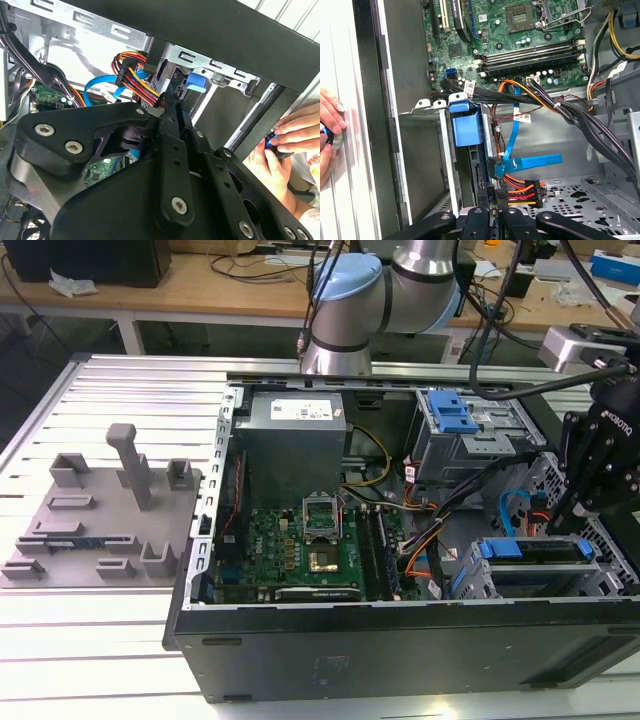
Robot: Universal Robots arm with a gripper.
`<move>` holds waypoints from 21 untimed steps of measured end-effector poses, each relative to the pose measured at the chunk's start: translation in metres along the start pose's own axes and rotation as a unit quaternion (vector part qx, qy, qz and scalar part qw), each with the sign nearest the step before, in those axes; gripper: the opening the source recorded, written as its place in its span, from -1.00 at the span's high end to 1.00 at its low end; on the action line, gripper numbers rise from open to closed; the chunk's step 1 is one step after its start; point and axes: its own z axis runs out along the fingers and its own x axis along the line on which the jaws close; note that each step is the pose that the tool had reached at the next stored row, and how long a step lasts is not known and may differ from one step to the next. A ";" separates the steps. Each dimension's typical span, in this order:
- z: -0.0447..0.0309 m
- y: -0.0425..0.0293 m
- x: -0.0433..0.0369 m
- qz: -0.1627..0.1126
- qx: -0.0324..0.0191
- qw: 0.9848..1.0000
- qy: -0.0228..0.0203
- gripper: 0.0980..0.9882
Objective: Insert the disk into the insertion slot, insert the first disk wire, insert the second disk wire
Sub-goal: 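Insert the first disk wire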
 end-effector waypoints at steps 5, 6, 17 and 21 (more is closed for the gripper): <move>0.0000 -0.0014 0.0004 0.000 0.000 1.000 0.000 0.85; 0.0000 -0.0014 0.0004 0.000 0.000 1.000 0.000 0.85; 0.0004 -0.0019 0.0027 0.002 0.000 1.000 0.000 0.85; 0.0006 -0.0019 0.0034 0.009 -0.002 1.000 0.000 0.85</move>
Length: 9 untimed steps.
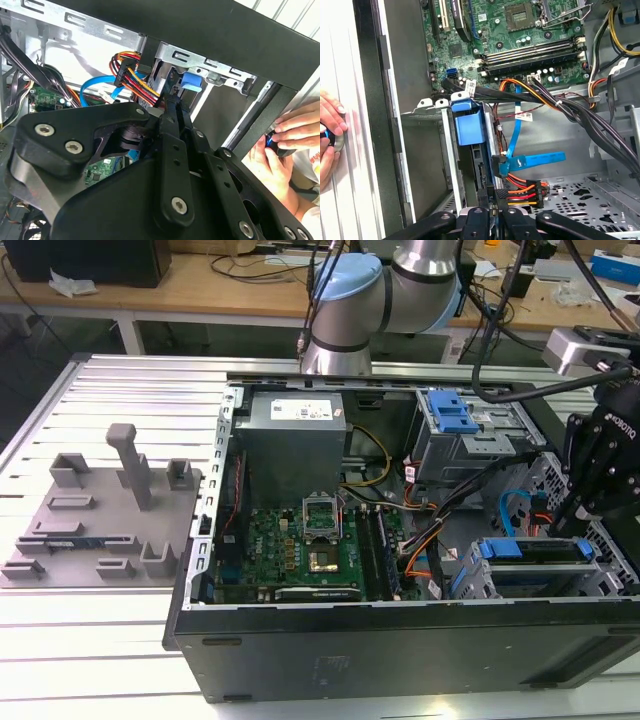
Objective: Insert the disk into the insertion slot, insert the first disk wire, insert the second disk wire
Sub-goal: 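Insert the first disk wire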
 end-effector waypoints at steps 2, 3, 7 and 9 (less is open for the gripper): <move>0.0000 0.0000 0.0000 0.000 0.000 1.000 0.000 0.85; 0.0001 -0.0001 0.0001 0.000 0.000 1.000 0.000 0.85; 0.0002 -0.0001 0.0006 0.000 0.000 1.000 0.000 0.85; 0.0003 -0.0002 0.0011 0.000 0.000 1.000 0.000 0.85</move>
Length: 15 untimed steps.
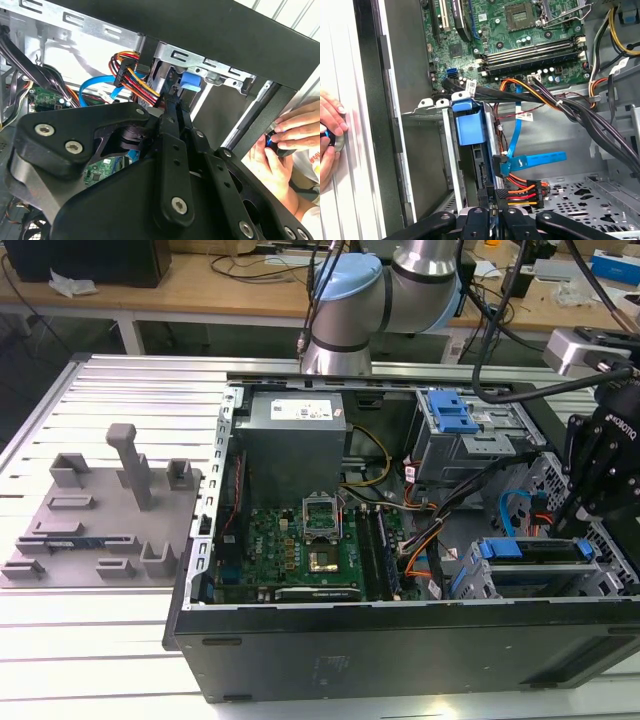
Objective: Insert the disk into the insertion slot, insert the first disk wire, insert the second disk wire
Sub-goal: 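Insert the first disk wire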
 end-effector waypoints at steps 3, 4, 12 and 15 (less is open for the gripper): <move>0.0002 -0.0001 0.0007 0.000 0.000 1.000 0.000 0.85; 0.0002 -0.0002 0.0009 0.000 0.000 1.000 0.000 0.85; 0.0011 -0.0003 0.0015 0.000 0.000 1.000 0.001 0.85; 0.0012 -0.0003 0.0017 0.000 0.000 1.000 0.001 0.85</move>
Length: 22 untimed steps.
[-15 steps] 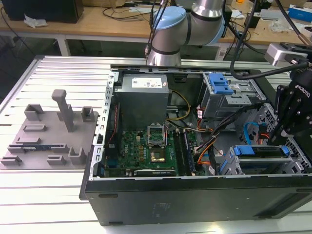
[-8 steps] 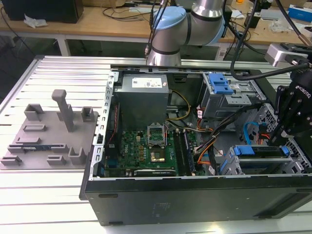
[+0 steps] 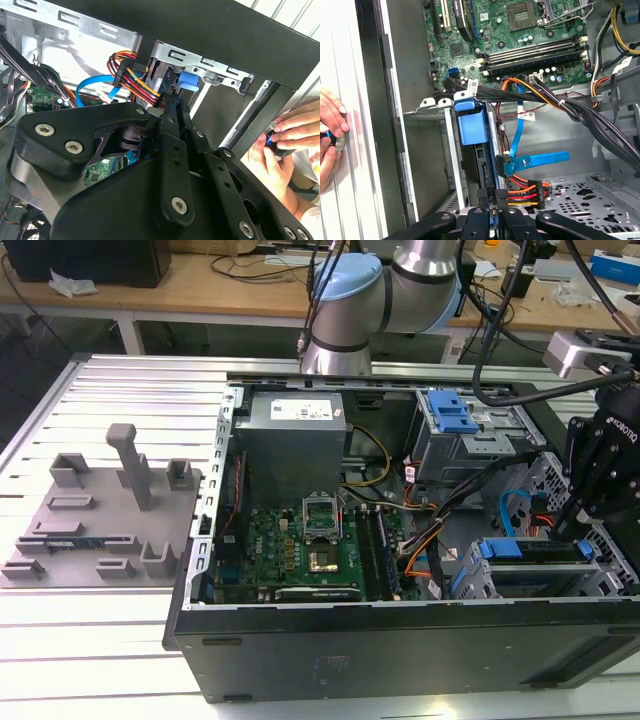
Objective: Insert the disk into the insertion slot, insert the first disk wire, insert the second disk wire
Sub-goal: 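Insert the first disk wire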
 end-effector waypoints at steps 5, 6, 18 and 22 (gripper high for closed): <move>0.0002 0.0002 0.0001 0.000 0.000 1.000 0.000 0.85; 0.0002 0.0002 0.0001 -0.001 0.000 1.000 0.000 0.85; 0.0022 0.0007 -0.0001 -0.008 0.001 1.000 0.000 0.85; 0.0023 0.0007 -0.0002 -0.008 0.002 1.000 0.000 0.85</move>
